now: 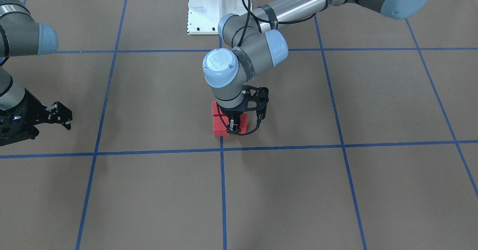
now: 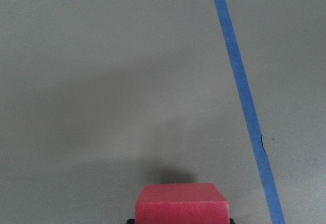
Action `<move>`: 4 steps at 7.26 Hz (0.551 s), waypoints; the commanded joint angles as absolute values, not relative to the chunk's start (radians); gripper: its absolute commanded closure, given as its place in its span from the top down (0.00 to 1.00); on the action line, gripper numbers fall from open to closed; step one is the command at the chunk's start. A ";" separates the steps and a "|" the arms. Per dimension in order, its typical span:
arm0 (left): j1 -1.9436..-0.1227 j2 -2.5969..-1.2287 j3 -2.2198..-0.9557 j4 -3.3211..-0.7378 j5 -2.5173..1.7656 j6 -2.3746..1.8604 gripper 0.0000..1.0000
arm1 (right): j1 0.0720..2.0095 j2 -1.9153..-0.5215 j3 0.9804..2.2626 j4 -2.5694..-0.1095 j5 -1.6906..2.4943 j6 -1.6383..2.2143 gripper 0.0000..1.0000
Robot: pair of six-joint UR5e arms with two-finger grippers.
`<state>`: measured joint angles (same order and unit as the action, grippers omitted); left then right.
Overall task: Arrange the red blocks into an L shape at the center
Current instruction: 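Lower the red cube next to the farther cube and open the left gripper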
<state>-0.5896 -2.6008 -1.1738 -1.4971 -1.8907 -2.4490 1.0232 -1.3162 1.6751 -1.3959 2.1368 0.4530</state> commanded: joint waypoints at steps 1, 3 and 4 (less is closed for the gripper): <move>-0.589 -2.602 -1.173 -1.499 -1.891 -2.451 0.00 | 1.023 -1.318 1.675 -1.396 2.137 0.453 0.99; -0.586 -2.603 -1.174 -1.499 -1.891 -2.451 0.00 | 1.023 -1.318 1.674 -1.396 2.137 0.453 0.99; -0.586 -2.602 -1.172 -1.512 -1.890 -2.451 0.00 | 1.023 -1.319 1.674 -1.396 2.137 0.453 0.99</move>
